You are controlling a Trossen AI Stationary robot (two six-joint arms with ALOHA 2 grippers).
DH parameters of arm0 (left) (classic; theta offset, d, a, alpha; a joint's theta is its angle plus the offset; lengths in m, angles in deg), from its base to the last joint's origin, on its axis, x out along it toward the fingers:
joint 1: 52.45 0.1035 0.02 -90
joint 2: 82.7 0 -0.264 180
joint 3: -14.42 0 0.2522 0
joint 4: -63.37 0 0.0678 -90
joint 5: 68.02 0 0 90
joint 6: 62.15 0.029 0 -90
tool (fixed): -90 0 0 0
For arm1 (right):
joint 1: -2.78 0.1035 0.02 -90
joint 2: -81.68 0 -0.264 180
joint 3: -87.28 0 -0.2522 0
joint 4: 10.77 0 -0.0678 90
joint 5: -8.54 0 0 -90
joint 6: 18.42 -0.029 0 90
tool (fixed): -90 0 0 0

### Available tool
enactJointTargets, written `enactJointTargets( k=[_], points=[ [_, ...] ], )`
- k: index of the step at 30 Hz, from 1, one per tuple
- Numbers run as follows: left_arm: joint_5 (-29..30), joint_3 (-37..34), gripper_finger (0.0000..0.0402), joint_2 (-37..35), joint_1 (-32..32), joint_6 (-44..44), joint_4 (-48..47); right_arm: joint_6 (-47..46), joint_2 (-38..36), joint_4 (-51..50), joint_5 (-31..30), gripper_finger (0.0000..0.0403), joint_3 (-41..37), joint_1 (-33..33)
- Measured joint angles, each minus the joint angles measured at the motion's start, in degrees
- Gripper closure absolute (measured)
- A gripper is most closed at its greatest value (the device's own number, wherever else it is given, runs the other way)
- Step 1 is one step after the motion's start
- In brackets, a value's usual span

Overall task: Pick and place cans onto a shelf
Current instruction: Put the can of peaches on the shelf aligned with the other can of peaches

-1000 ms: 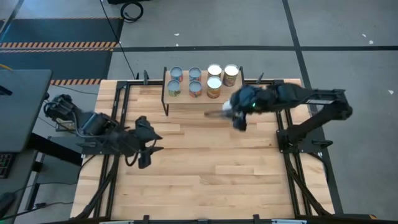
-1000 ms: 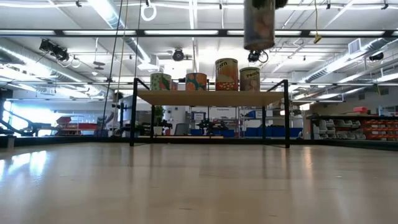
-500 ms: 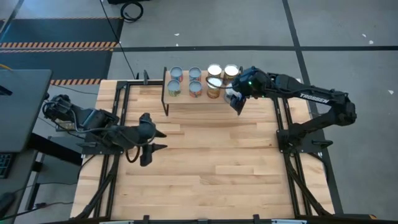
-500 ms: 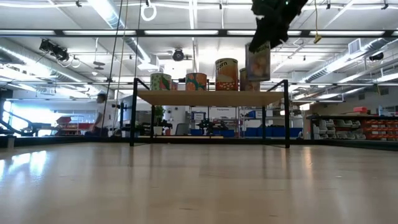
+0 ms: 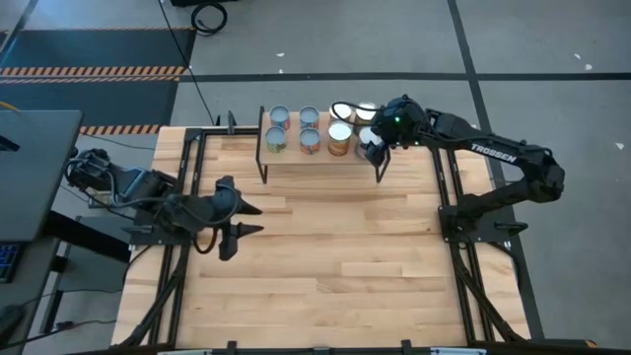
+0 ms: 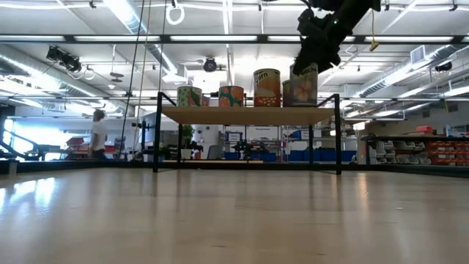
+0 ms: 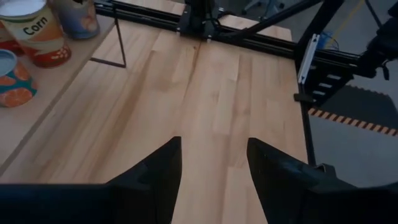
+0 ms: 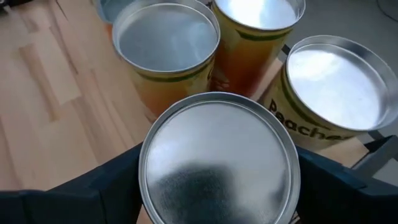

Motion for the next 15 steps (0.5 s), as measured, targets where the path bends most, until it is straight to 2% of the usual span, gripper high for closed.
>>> enactJointTargets(
  k=[8, 15],
  points=[
    [0.1, 0.0, 0.0214, 0.0, 0.9, 0.2, 0.0, 0.2, 0.0, 6.1, -0.3, 0.0059, -2.7, -1.4],
    [0.1, 0.0, 0.0214, 0.0, 0.9, 0.1, 0.0, 0.4, 0.0, 6.3, 0.2, 0.0058, -3.4, -2.1]
  ],
)
